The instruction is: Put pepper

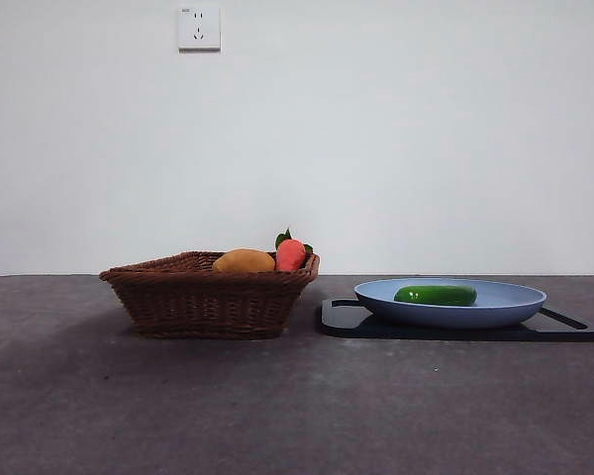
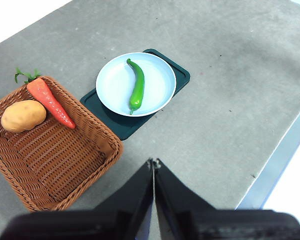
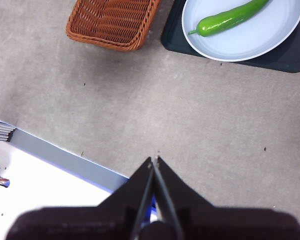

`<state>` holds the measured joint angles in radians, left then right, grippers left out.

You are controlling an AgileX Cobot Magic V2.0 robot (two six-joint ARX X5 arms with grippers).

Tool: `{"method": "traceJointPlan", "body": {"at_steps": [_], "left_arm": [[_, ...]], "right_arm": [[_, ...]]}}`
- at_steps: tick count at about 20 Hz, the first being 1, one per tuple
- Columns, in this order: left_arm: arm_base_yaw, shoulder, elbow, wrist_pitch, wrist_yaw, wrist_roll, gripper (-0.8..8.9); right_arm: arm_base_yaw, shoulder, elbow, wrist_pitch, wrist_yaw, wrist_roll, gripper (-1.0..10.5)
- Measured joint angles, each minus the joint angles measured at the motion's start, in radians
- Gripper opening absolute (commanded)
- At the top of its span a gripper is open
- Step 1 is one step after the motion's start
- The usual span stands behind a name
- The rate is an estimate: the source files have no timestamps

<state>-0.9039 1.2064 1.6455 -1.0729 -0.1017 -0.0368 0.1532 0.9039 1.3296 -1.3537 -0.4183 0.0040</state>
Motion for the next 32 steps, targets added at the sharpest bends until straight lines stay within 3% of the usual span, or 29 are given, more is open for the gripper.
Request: {"method": "traceJointPlan", "body": {"at_steps": [4,8,12,15,18,24,27,32], "left_arm": [[0.000,0.000,0.000,0.000,-0.005,0.012,0.08],[0.041,0.000,0.000,0.071,-0.135,0.048,0.08],[0.200,-0.030,-0.003,0.317,-0.166,0.123,0.08],[0.360,-0.120,-0.059,0.489,-0.052,0.158,0.08],[0.525,-0.273,-0.238,0.702,0.068,0.177,0.08],[0.745,-0.599,-0.762,1.074,0.072,0.183,0.08],[0.809,-0.753,-0.999,1.154,0.072,0.164,0.08],[0.873,-0.949,-1.302,1.163,0.072,0.076,0.08]], "right_arm": [[0.000,0.000,0.000,0.000,0.000,0.000,0.1],[0.000,0.000,0.000,0.000,0.000,0.000,0.1],[0.000,0.000,0.000,0.000,0.000,0.000,0.1],[0.000,0.000,0.000,0.000,0.000,0.000,0.1],[0.000,0.000,0.000,0.000,0.000,0.000,0.1],[0.000,0.000,0.000,0.000,0.000,0.000,0.1],[0.000,0.000,0.000,0.000,0.000,0.000,0.1],[0.000,0.000,0.000,0.000,0.000,0.000,0.1]]}}
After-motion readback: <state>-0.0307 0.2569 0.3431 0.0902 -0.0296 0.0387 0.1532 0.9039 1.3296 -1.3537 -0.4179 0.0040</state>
